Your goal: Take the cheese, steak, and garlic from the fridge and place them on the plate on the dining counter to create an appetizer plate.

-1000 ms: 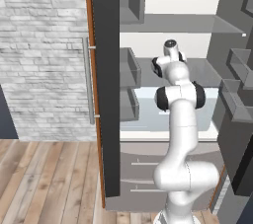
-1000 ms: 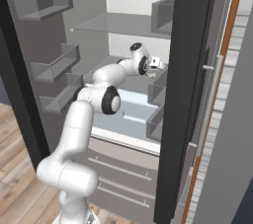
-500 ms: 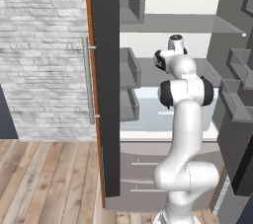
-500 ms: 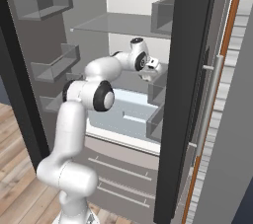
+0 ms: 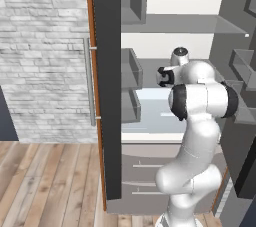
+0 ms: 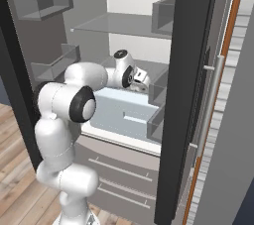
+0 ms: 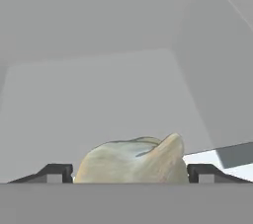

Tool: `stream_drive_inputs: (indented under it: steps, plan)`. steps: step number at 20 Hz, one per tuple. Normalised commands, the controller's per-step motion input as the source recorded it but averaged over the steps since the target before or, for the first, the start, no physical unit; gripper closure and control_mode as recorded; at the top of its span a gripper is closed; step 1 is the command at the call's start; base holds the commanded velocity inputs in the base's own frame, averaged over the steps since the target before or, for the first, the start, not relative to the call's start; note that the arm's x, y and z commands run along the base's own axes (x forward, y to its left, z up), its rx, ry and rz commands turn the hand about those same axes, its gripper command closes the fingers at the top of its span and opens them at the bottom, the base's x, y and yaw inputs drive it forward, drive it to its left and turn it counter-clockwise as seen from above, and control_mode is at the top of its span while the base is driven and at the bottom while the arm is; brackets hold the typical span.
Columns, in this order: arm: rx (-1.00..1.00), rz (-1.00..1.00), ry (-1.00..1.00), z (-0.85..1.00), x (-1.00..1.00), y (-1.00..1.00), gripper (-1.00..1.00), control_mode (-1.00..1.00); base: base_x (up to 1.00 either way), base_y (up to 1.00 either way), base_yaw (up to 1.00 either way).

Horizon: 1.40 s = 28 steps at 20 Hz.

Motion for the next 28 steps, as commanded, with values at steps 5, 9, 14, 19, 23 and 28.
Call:
stream_drive_inputs:
  steps: [5,9,14,19,23,28]
  plan:
    - [0.01,-0.02,-0.07,0.55,-1.00,0.11,1.00,-1.00,0.00,0.00,0.00]
    - [0.02,0.00,0.00,0.85,-1.00,0.00,1.00,-1.00,0.00,0.00,0.00]
    - [0.00,0.00,0.00,0.57,-1.00,0.17,1.00,-1.00,0.00,0.00,0.00]
    - [0.00,0.00,0.01,0.27,-1.00,0.27,1.00,-1.00,0.00,0.00,0.00]
    - [0.00,0.00,0.00,0.38,-0.94,0.24,1.00,-1.00,0.00,0.00,0.00]
    - [0.00,0.00,0.00,0.46,-0.37,0.10,1.00,-1.00,0.00,0.00,0.00]
